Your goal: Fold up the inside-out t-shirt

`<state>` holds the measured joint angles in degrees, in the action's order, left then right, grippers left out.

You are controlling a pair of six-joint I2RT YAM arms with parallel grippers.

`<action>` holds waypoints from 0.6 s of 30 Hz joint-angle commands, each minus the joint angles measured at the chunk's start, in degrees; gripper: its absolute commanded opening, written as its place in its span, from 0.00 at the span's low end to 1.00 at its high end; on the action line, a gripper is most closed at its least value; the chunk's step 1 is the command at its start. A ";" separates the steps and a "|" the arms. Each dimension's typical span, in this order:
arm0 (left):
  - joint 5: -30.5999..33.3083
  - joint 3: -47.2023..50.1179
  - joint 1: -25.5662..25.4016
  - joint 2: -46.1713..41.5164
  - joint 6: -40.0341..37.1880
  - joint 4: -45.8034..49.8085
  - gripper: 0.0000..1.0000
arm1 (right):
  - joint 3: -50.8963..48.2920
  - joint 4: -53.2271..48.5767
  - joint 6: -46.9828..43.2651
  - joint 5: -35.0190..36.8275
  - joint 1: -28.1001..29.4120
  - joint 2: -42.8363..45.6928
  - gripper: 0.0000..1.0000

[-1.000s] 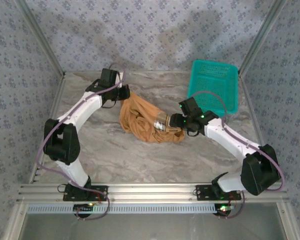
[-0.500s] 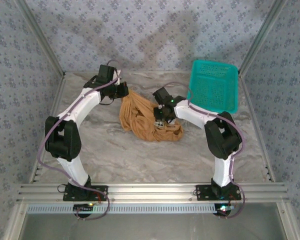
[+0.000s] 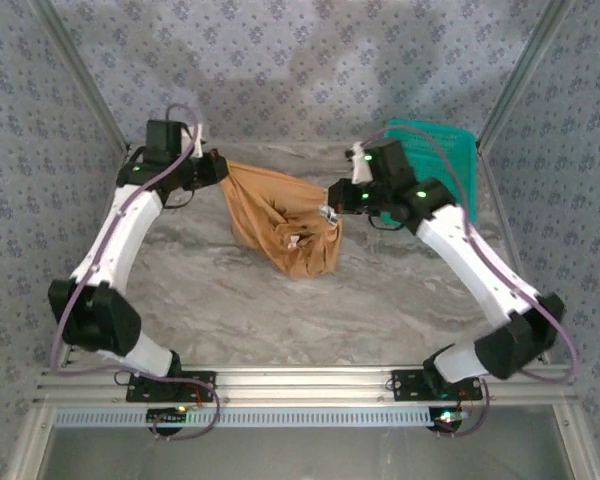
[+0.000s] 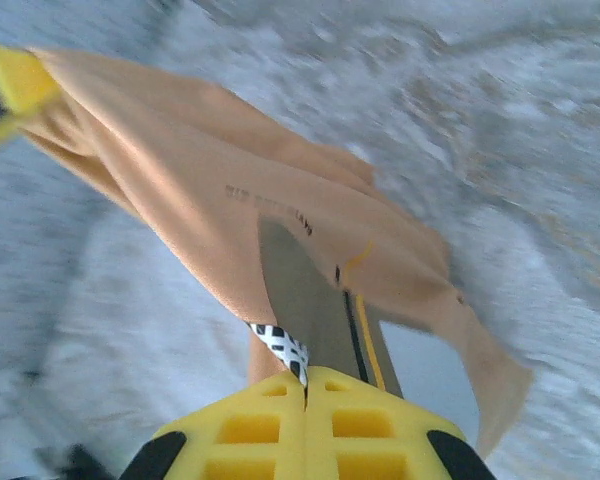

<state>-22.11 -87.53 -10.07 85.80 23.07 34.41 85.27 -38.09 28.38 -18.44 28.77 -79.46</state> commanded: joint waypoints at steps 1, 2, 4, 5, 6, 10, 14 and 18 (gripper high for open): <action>0.39 -2.33 0.96 -6.28 -0.25 1.07 0.00 | -1.71 2.51 5.88 -13.38 -4.38 5.02 0.00; 0.88 -1.97 0.94 -6.97 -0.43 0.80 0.00 | -2.84 3.34 6.17 -14.79 -5.74 5.54 0.00; 0.80 -0.29 0.91 -6.86 -0.27 -0.31 0.00 | -4.95 4.90 6.10 -15.32 -8.16 4.83 0.00; 0.51 0.72 0.87 -5.91 -0.04 -1.33 0.00 | -6.34 5.85 5.39 -15.23 -9.38 3.57 0.00; 0.32 1.82 0.72 -4.44 -0.19 -2.21 0.00 | -7.73 7.47 4.78 -14.60 -10.39 1.73 0.00; 2.41 5.01 -0.30 5.22 -0.82 -6.16 0.00 | -9.62 11.71 4.55 -10.51 -12.16 -9.46 0.00; 6.01 0.84 -2.28 16.87 -3.24 -5.55 0.13 | -4.38 11.09 4.28 -8.52 -12.33 -22.31 0.00; 13.84 0.66 -7.00 16.22 -7.89 -4.02 0.39 | 0.39 5.34 3.50 -0.39 -11.27 -26.17 0.38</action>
<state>-14.76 -85.12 -13.74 107.81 19.90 29.76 80.18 -28.71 32.29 -25.23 16.93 -107.70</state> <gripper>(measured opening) 0.355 0.221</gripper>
